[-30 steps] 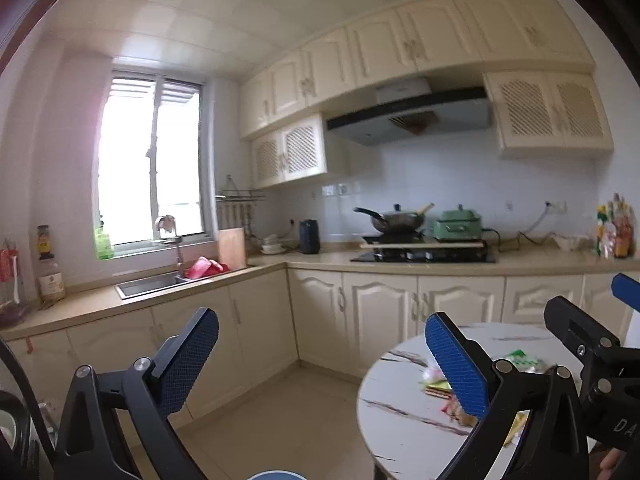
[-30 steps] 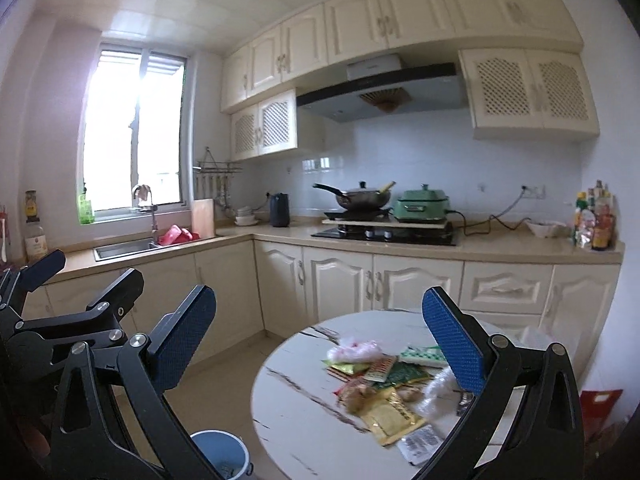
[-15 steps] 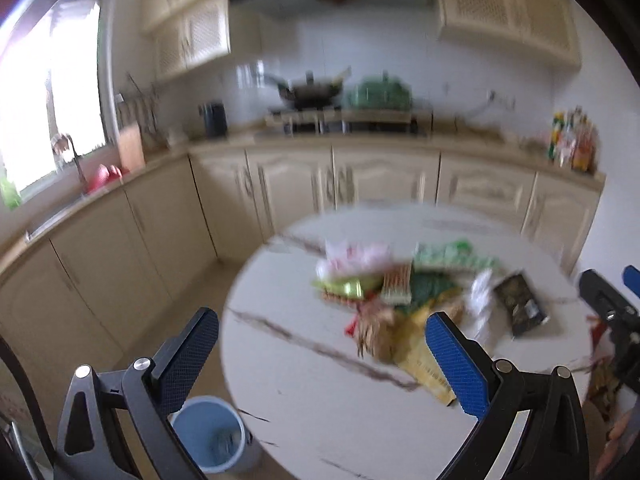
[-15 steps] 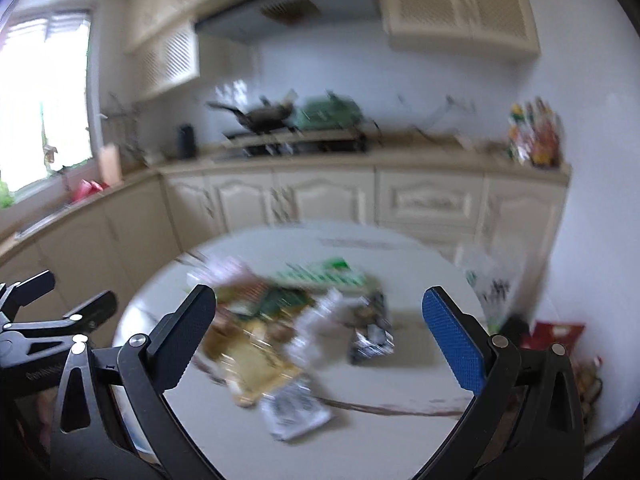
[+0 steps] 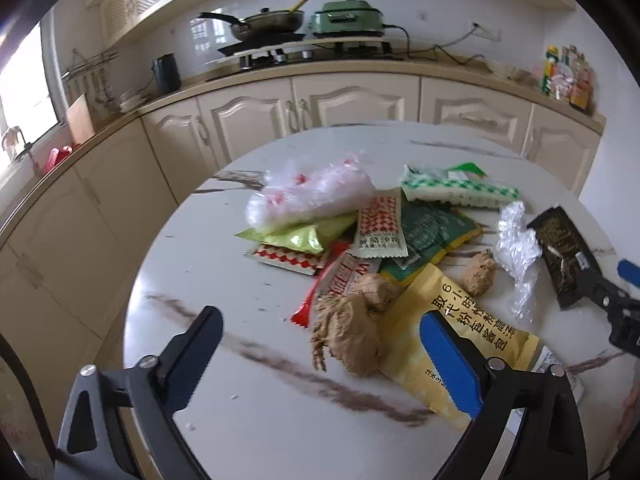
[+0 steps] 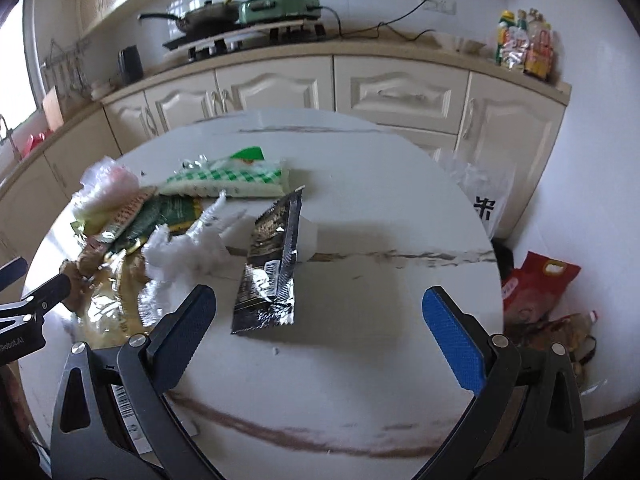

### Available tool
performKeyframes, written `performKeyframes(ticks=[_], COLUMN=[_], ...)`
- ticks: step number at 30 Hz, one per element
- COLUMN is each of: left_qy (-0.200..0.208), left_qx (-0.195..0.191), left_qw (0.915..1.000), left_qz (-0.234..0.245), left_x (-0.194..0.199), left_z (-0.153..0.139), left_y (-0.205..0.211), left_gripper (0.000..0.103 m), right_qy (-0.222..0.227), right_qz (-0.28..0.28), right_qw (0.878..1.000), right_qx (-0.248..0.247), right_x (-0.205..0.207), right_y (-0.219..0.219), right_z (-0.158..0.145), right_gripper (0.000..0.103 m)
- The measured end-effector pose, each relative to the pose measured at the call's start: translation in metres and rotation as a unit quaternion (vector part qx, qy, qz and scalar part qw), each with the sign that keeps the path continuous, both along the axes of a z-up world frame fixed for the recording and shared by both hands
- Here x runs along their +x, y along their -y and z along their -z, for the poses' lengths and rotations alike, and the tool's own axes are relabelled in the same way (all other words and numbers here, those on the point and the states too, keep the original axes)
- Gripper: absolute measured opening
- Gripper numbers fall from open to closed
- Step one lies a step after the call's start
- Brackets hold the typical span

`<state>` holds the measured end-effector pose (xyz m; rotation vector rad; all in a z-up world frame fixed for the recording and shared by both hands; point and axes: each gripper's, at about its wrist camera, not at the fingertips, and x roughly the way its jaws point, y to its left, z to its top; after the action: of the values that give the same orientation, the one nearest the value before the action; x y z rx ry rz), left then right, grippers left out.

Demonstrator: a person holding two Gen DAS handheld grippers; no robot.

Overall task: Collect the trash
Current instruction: 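Grasp the brown crumpled wrapper with the left tool while the right tool grasps the black packet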

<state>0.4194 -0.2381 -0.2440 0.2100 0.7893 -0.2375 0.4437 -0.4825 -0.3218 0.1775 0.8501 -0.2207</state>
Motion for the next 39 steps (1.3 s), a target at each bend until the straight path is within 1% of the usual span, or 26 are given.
performKeyframes(ticks=[1, 2, 3, 4, 5, 6, 10, 12, 14, 16, 17, 19, 22, 26, 30, 31, 33, 35, 36, 39], left_qy=[-0.007, -0.013, -0.028, -0.036, -0.044, -0.050, -0.045, -0.048, -0.046, -0.041, -0.039, -0.037, -0.031, -0.028, -0.025, -0.022, -0.021, -0.021, -0.020, -0.020], left_qx=[0.003, 0.002, -0.010, -0.029, -0.052, -0.070, -0.066, -0.078, -0.086, -0.094, -0.098, -0.110, -0.118, -0.125, -0.138, -0.140, -0.144, -0.147, -0.148, -0.149], left_qw=[1.0000, 0.9999, 0.9996, 0.9989, 0.9976, 0.9960, 0.9963, 0.9950, 0.9940, 0.9932, 0.9927, 0.9914, 0.9904, 0.9894, 0.9878, 0.9878, 0.9874, 0.9869, 0.9867, 0.9861], left_qz=[0.002, 0.000, 0.000, 0.005, 0.013, 0.022, 0.033, 0.040, 0.050, 0.056, 0.058, 0.062, 0.065, 0.068, 0.066, 0.065, 0.063, 0.063, 0.065, 0.070], left_x=[0.004, 0.008, 0.013, 0.017, 0.020, 0.021, 0.019, 0.019, 0.014, 0.009, 0.006, -0.001, -0.012, -0.025, -0.040, -0.042, -0.048, -0.054, -0.058, -0.070], left_z=[0.006, 0.012, 0.017, 0.021, 0.023, 0.023, 0.021, 0.021, 0.013, 0.004, -0.001, -0.010, -0.021, -0.030, -0.043, -0.047, -0.052, -0.055, -0.057, -0.062], left_y=[-0.001, -0.002, -0.007, -0.010, -0.014, -0.017, -0.019, -0.023, -0.028, -0.034, -0.036, -0.041, -0.049, -0.060, -0.080, -0.084, -0.094, -0.103, -0.107, -0.119], left_gripper=[0.080, 0.068, 0.061, 0.057, 0.043, 0.035, 0.035, 0.034, 0.034, 0.034, 0.034, 0.034, 0.034, 0.034, 0.034, 0.034, 0.035, 0.034, 0.035, 0.035], right_qy=[-0.004, -0.006, -0.008, -0.009, -0.013, -0.018, -0.033, -0.048, -0.054, -0.061, -0.063, -0.060, -0.049, -0.030, 0.003, 0.008, 0.010, -0.007, -0.006, -0.012], right_qz=[-0.006, -0.009, -0.015, -0.018, -0.020, -0.022, -0.034, -0.036, -0.044, -0.055, -0.059, -0.061, -0.061, -0.057, -0.043, -0.044, -0.046, -0.056, -0.056, -0.042], right_qw=[1.000, 1.000, 1.000, 1.000, 1.000, 1.000, 0.999, 0.998, 0.998, 0.996, 0.996, 0.996, 0.997, 0.997, 0.998, 0.998, 0.998, 0.998, 0.998, 0.998], right_qx=[0.003, 0.006, 0.011, 0.011, 0.008, 0.003, 0.003, -0.005, -0.007, -0.015, -0.012, -0.012, 0.005, 0.033, 0.045, 0.046, 0.039, 0.038, 0.040, 0.038], right_x=[0.002, 0.004, 0.006, 0.007, 0.010, 0.013, 0.028, 0.037, 0.045, 0.049, 0.050, 0.049, 0.041, 0.027, 0.006, 0.003, 0.000, 0.002, 0.002, 0.004], right_y=[0.001, 0.001, 0.002, 0.002, 0.002, 0.001, 0.002, 0.002, 0.001, -0.003, -0.003, -0.004, -0.001, 0.005, 0.006, 0.004, -0.002, -0.009, -0.010, -0.011], right_z=[0.002, 0.003, 0.004, 0.003, 0.003, 0.004, 0.007, 0.010, 0.012, 0.012, 0.013, 0.013, 0.011, 0.006, -0.012, -0.017, -0.025, -0.025, -0.025, -0.022], right_gripper=[0.103, 0.103, 0.103, 0.103, 0.103, 0.103, 0.103, 0.103, 0.096, 0.067, 0.061, 0.041, 0.030, 0.022, 0.007, 0.004, 0.002, 0.002, 0.002, 0.002])
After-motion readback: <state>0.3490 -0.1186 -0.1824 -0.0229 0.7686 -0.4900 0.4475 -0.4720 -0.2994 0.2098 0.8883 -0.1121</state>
